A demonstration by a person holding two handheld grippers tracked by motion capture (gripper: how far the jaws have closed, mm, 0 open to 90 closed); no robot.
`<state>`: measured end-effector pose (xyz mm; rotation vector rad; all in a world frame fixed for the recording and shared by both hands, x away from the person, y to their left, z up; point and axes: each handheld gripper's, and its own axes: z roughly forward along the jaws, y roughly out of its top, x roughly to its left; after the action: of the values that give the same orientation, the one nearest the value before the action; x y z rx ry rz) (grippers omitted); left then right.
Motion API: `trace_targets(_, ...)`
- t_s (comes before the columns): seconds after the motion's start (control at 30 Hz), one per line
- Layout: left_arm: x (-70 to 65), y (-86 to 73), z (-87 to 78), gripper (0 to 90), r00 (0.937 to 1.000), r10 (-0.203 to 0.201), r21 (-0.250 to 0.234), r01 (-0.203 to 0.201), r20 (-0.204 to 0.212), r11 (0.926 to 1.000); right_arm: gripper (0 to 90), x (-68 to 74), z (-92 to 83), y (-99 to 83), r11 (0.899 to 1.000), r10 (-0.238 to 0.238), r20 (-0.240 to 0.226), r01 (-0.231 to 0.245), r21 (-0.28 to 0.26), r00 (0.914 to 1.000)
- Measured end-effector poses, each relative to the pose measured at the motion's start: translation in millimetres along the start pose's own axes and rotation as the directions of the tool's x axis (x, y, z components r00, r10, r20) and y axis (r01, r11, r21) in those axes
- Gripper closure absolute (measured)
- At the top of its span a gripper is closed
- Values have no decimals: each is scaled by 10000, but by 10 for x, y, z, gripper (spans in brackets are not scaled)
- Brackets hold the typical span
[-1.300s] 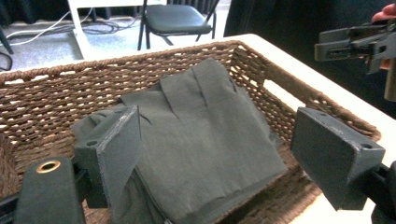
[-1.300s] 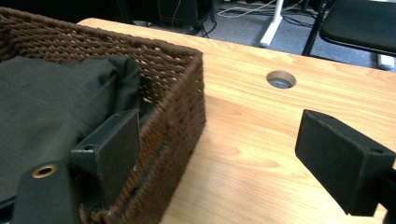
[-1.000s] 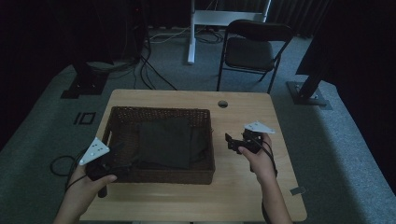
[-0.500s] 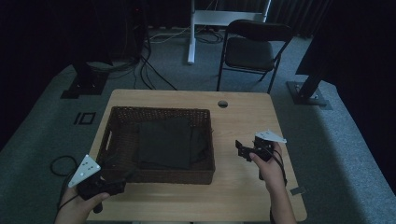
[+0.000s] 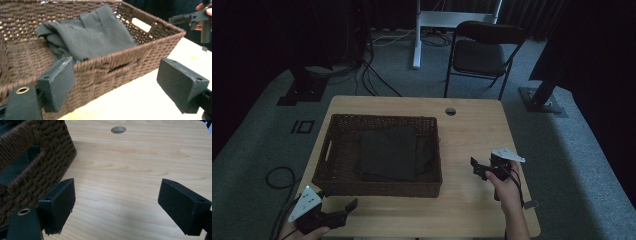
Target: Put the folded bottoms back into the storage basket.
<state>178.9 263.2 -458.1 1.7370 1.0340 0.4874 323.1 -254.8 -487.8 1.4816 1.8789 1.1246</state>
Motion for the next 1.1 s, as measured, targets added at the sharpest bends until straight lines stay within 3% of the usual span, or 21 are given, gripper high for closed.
trace_targets(0.1, 39, -124, 37, 156, 9993, -222, 167, 227, -293, 9996, 139, -26, -7, -57, 9999, 71, 114, -73, 136, 9999)
trace_targets(0.33, 91, -352, 151, 156, 9968, -655, 529, 680, -465, 9963, 139, -106, 5, -185, 9991, 196, 458, -213, 375, 9988)
trace_targets(0.53, 152, -517, 256, 156, 9938, -722, 954, 801, -844, 9922, 140, -215, 73, -366, 9961, 312, 906, -384, 792, 9954)
trace_targets(0.73, 189, -610, 318, 156, 9923, -876, 1217, 980, -878, 9877, 147, -249, 83, -456, 9938, 475, 1092, -580, 950, 9929)
trace_targets(0.8, 225, -692, 376, 156, 9887, -1155, 1362, 1279, -953, 9824, 158, -264, 95, -529, 9928, 416, 1342, -560, 1057, 9901)
trace_targets(0.9, 246, -748, 412, 156, 9878, -1166, 1568, 1320, -1034, 9788, 158, -277, 121, -588, 9903, 248, 1433, -439, 1320, 9894)
trace_targets(1.0, 266, -780, 428, 156, 9863, -1113, 1631, 1304, -1214, 9779, 158, -306, 119, -622, 9893, 394, 1648, -617, 1324, 9855)
trace_targets(1.1, 304, -838, 447, 156, 9788, -1325, 1772, 1597, -1561, 9711, 158, -347, 114, -647, 9879, 502, 1766, -748, 1360, 9830)
